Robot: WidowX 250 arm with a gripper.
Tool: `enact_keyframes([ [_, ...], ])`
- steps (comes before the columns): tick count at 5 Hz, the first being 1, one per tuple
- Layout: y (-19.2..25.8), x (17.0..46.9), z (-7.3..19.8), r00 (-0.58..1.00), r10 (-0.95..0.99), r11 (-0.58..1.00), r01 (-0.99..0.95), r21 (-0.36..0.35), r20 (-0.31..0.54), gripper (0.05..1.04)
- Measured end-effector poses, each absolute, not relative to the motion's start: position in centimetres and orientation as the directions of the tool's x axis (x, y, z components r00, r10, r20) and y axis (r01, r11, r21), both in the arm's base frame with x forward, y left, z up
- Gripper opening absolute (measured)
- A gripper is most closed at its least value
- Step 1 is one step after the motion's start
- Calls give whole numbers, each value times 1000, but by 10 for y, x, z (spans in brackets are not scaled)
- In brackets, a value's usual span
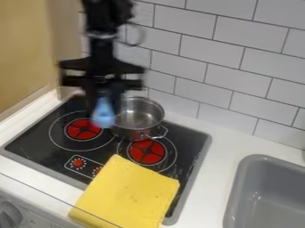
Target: Take the blue spoon and move it to the right side of the stove
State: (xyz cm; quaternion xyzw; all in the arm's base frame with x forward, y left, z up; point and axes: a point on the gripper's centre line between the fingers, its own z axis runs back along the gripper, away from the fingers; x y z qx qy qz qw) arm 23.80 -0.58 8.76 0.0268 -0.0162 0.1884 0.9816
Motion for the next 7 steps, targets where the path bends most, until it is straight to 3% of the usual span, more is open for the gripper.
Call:
enact_keyframes([
  [1, -50, 237, 86, 968, 248, 969, -247, -20, 29, 295],
  [2, -86, 253, 68, 977, 211, 977, -211, -22, -9, 295],
  [4, -117, 286, 41, 935, 355, 935, -355, -1, -7, 295],
  [5, -124, 293, 22, 916, 399, 917, -399, 12, -53, 295],
  [7, -117, 300, -1, 812, 581, 814, -579, 49, -53, 294],
])
